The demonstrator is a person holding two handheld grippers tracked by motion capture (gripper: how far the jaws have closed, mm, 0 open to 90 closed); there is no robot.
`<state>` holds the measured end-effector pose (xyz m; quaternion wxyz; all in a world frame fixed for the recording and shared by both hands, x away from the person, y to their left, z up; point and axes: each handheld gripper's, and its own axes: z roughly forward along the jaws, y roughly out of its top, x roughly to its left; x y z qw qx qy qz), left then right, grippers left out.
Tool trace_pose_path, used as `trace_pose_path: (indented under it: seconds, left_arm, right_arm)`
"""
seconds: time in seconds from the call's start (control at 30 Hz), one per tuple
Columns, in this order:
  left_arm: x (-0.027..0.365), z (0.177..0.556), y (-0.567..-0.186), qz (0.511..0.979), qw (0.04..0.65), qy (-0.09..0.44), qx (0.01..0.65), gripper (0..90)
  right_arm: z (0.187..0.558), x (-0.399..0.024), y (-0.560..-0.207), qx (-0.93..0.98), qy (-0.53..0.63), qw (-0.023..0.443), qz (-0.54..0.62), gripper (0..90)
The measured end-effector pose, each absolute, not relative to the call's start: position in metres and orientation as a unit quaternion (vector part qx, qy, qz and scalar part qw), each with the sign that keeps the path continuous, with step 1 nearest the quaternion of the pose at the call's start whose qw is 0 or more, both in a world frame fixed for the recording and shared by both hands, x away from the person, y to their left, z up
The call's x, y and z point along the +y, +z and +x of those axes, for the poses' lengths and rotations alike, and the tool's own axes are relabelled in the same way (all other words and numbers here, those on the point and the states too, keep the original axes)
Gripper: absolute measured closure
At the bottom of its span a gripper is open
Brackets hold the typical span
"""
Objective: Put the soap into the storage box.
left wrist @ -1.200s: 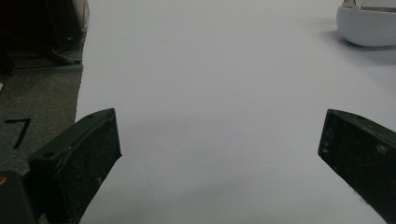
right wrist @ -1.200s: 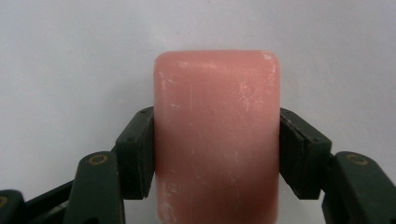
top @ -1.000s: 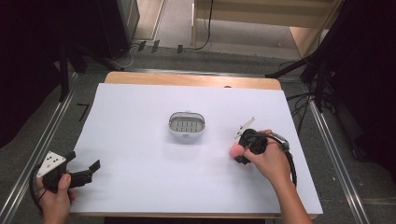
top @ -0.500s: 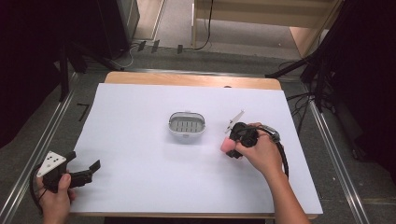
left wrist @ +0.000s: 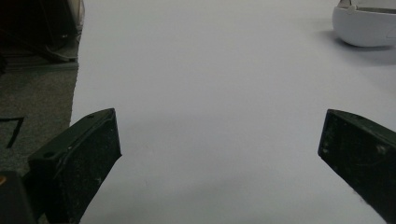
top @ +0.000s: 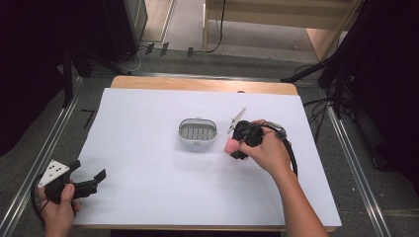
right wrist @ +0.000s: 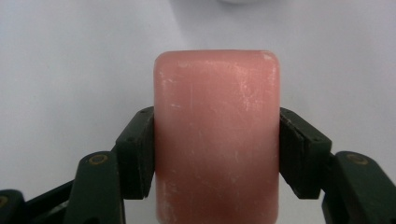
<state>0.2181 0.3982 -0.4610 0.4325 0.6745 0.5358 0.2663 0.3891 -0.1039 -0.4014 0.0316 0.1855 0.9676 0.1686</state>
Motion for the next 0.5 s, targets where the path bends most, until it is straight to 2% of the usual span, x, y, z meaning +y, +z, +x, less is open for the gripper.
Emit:
trace_pose_path:
  seconds: [0.5]
  left_arm:
    - [0.399,0.218,-0.461,0.674,0.434,0.265,0.536,0.0]
  right_arm:
    - [0.407,-0.065,-0.384,0.977,0.163,0.035,0.136,38.7]
